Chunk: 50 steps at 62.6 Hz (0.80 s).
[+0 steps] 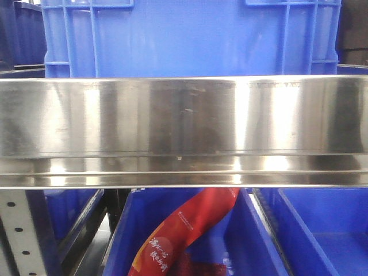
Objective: Grab block from conveyor and place in blue bin
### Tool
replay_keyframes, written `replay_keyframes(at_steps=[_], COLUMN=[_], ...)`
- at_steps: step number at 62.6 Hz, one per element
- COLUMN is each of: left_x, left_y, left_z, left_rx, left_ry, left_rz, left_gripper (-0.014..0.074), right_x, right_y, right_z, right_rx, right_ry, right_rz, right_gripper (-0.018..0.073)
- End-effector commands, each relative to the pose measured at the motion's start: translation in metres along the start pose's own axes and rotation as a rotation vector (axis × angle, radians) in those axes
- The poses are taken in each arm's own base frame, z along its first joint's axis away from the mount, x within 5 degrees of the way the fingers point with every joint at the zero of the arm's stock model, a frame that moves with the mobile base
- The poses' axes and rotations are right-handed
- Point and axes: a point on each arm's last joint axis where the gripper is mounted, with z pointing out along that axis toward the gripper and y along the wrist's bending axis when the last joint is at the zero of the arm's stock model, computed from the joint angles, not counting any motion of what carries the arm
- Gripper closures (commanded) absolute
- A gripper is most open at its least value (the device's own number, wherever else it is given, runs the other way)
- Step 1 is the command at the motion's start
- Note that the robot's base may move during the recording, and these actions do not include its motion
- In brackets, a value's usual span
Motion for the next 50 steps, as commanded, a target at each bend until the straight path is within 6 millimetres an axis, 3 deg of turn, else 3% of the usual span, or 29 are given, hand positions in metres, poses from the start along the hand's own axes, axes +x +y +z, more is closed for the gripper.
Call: replay_keyframes(at_steps=[1,10,19,35,50], left_x=[-0.007,0.003,0.038,0.114,0.163], left_y=[0.015,0.035,0.040,0.027,0.011], left_z=[-0.020,-0.046,-0.069,-0.125,-0.175], left_rx=[-0.049,-0.117,-0.187,-0.281,-0.366], left_ry=[-0.008,-0.007,-0.008,-0.085,-0.225], left_rz=[-0.027,-0.149,-0.205,-0.261,-0.188], left_gripper=[0.0708,0.0708,0.0708,0.0708,0.0708], right_x=[-0.011,-0.001,0.027,0.095,0.130], right_y=[-0.015,-0.028,-0.029,-0.031,-0.027], right_z=[-0.014,-0.033,-0.049,-0.093,-0.143], right_rx=[0.066,0.123,0.133,0.145,0.137], right_ry=[-0.021,0.007,-0.002,0.041,-0.014], right_rz=[-0.008,-0.001,0.000,0.003,-0.001], right_gripper=[0.0719,0.0720,0.0720,0.0720,0.0720])
